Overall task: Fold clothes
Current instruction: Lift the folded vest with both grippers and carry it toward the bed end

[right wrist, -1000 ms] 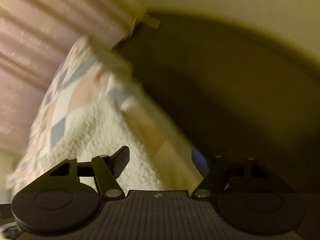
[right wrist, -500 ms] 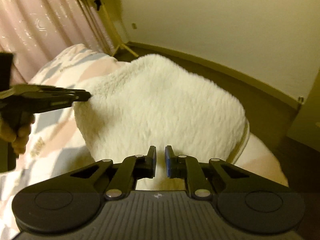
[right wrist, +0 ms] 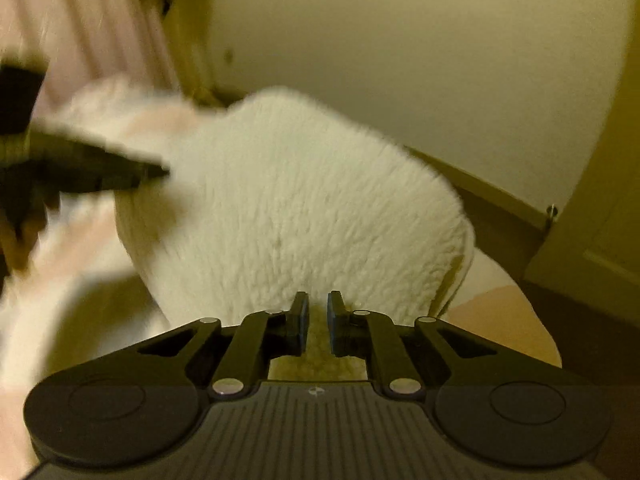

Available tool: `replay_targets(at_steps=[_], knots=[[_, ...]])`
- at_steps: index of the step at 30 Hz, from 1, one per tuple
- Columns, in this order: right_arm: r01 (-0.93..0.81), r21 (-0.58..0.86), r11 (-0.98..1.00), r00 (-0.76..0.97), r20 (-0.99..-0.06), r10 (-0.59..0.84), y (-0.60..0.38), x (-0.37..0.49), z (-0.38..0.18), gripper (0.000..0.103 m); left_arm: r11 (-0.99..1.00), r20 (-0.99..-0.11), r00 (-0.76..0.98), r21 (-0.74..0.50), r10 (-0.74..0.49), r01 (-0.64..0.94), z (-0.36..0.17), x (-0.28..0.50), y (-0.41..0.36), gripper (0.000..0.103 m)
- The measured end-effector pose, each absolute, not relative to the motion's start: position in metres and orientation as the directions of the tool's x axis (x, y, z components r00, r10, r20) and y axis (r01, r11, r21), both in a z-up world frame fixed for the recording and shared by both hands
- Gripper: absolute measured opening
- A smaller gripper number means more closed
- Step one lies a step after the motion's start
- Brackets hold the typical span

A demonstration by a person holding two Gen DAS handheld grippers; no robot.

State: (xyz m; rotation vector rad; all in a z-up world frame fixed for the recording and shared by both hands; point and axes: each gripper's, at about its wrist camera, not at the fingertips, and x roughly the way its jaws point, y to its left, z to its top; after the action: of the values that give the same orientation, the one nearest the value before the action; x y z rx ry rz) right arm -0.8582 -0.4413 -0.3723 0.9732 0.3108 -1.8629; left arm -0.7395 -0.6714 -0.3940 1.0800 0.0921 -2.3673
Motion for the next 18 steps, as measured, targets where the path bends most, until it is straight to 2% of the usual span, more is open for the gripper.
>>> replay_targets(at_steps=[1, 2, 4, 6, 11, 13, 14, 15, 18], knots=[[0.812, 0.252, -0.526, -0.200, -0.727, -0.657, -0.435, -0.865, -0.369, 0.022, -0.859, -0.720, -0.547, 0.133, -0.427, 0.495, -0.390, -0.734, -0.673, 0.017], [0.762, 0.315, -0.566, -0.197, -0.720, -0.666, -0.428, -0.875, -0.371, 0.023, -0.856, -0.723, -0.547, 0.117, -0.421, 0.504, -0.387, -0.731, -0.677, 0.019], [0.637, 0.437, -0.635, -0.195, -0.705, -0.682, -0.415, -0.897, -0.378, 0.025, -0.856, -0.731, -0.555, 0.078, -0.398, 0.511, -0.384, -0.727, -0.684, 0.019], [0.498, 0.541, -0.678, -0.193, -0.693, -0.695, -0.403, -0.918, -0.389, 0.034, -0.858, -0.734, -0.564, 0.049, -0.378, 0.511, -0.383, -0.727, -0.688, 0.019], [0.241, 0.708, -0.663, -0.146, -0.649, -0.747, -0.385, -0.946, -0.429, 0.034, -0.866, -0.741, -0.571, 0.029, -0.354, 0.498, -0.394, -0.742, -0.694, 0.019], [0.195, 0.751, -0.631, -0.106, -0.623, -0.775, -0.384, -0.945, -0.438, 0.031, -0.869, -0.750, -0.563, 0.034, -0.349, 0.494, -0.401, -0.748, -0.696, 0.018], [0.196, 0.755, -0.626, -0.097, -0.620, -0.779, -0.384, -0.943, -0.439, 0.026, -0.871, -0.753, -0.560, 0.036, -0.346, 0.490, -0.402, -0.749, -0.694, 0.018], [0.218, 0.747, -0.628, -0.103, -0.622, -0.776, -0.387, -0.941, -0.439, 0.011, -0.873, -0.756, -0.557, 0.038, -0.344, 0.486, -0.403, -0.751, -0.693, 0.018], [0.314, 0.697, -0.645, -0.162, -0.630, -0.759, -0.385, -0.932, -0.421, 0.005, -0.886, -0.760, -0.561, 0.042, -0.328, 0.462, -0.406, -0.761, -0.694, 0.017]])
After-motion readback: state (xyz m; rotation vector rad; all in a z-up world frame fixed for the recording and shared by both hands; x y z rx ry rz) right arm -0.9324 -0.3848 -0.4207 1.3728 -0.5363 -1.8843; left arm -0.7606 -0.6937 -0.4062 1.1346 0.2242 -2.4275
